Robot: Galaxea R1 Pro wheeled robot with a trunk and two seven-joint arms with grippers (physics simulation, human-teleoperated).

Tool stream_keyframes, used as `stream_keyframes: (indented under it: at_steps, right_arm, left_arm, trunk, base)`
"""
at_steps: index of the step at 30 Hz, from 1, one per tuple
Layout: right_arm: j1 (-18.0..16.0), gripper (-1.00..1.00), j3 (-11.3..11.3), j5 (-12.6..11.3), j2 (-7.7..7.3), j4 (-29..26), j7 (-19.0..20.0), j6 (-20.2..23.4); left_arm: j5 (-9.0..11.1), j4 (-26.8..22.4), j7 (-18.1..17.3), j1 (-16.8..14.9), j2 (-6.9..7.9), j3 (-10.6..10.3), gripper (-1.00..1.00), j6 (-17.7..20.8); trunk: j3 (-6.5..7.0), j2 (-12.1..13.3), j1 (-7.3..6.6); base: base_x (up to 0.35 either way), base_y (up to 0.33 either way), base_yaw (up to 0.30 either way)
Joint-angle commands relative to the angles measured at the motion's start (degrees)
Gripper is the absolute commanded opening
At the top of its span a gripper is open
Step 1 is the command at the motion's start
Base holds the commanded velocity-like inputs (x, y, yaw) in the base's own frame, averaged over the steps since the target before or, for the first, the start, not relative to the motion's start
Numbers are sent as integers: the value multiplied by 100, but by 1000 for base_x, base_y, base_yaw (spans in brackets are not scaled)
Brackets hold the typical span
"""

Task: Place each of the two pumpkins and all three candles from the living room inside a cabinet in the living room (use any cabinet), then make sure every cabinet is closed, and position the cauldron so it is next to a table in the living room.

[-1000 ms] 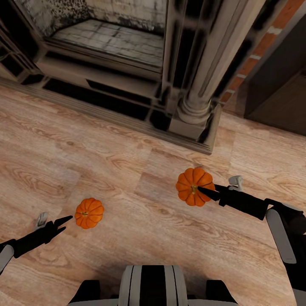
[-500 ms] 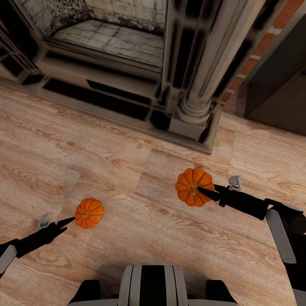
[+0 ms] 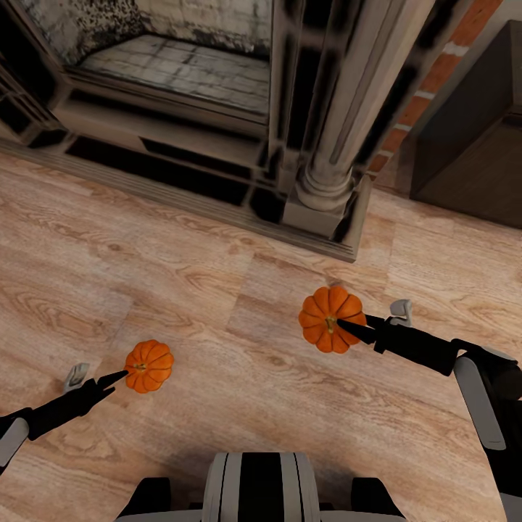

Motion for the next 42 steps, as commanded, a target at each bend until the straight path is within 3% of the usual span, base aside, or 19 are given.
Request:
stream_keyframes:
  at_steps: [1, 12, 22, 29, 42]
  right_arm:
    - [-3, -100, -5, -22, -1, 0, 13, 34]
    - [0, -100, -76, -23, 1, -1, 17, 31]
    - [0, -100, -80, -23, -1, -2, 25, 29]
    - [0, -100, -80, -23, -1, -4, 26, 25]
    - [9, -100, -80, -23, -1, -4, 26, 25]
  left_arm:
    - [26, 2, -8, -2, -3, 6, 100, 26]
    - [27, 4, -32, -2, -9, -75, 100, -119]
    - [67, 2, -278, -4, -9, -434, 100, -412]
    - [88, 2, -335, -2, -1, -444, 100, -422]
    - [88, 2, -385, 7, 7, -435, 100, -422]
  trunk:
    - [-3, -1, -1]
    - [-3, -1, -1]
    - [-3, -1, -1]
    - [-113, -8, 12]
    - [-180, -12, 20]
  base:
    - [0, 0, -2]
    - [0, 0, 0]
    - [0, 0, 0]
    - [0, 0, 0]
    - [0, 0, 0]
